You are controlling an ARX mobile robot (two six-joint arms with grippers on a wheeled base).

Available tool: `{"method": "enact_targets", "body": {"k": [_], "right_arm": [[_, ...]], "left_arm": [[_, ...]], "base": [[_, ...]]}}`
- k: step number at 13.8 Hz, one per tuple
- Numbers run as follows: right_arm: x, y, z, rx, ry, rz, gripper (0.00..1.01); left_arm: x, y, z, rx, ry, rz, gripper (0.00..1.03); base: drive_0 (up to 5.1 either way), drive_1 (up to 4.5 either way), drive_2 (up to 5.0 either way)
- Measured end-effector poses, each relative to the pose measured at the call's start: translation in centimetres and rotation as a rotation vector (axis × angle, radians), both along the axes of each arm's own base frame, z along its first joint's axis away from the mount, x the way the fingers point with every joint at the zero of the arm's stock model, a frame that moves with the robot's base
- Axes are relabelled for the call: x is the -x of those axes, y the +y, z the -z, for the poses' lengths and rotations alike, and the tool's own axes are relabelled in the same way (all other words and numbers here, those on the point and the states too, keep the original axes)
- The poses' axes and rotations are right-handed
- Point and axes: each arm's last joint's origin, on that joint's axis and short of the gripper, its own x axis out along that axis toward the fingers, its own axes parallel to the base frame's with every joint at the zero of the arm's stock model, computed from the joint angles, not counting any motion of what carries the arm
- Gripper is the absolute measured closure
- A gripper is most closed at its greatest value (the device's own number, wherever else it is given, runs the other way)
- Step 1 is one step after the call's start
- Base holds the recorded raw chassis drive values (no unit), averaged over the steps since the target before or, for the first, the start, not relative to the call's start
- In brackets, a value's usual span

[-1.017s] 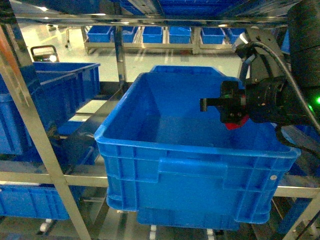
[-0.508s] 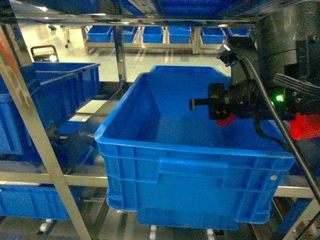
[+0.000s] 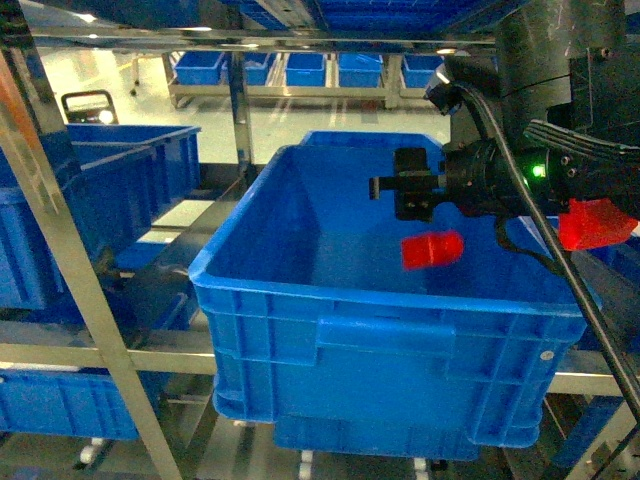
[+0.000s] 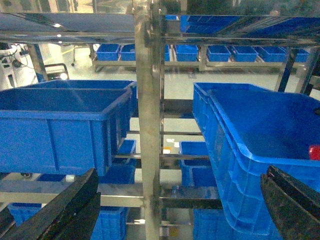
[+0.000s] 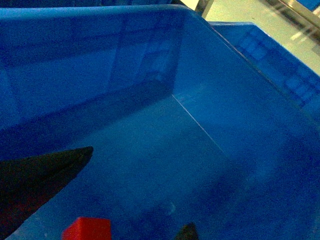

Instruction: Pick red block from blue box to shelf

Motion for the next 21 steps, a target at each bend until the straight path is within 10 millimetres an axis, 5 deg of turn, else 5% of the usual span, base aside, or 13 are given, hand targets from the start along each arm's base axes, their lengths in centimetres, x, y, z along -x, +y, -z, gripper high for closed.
{"method": "enact_targets", "body": {"k": [3,4,12,14,17,21], "right_arm": [[1.7,-0.5,0.5,-0.015,0.015,-0.009,0.07],[2.7,-0.8,0.2,-0.029,0.007,-0.01,0.02],[14.2,-8.3,-4.5,-0.193,-0.049,0.027,0.03],[18.1,-9.9,-6.9,-0.197,-0.1,0.045,0.03],[22.8,-12.5,-11.8,0.031,-0.375,0.219,0.03],[24.5,-14.9,-10.4,0.195,-0.356,0.373,0.03]], "left_arm": [[0.0,0.0,0.0,0.0,0.0,0.0,0.05],[0.0,0.0,0.0,0.0,0.0,0.0,0.05],[0.0,0.0,0.0,0.0,0.001,0.0,0.05],[0.0,0.0,0.0,0.0,0.0,0.0,0.05],[0.0,0.0,0.0,0.0,0.0,0.0,0.05],[0.0,0.0,0.0,0.0,0.001,0.0,0.05]], "base": [[0.0,0.0,0.0],[0.0,0.0,0.0],[0.0,0.0,0.0],[0.0,0.0,0.0],[0.0,0.0,0.0],[0.0,0.0,0.0]]}}
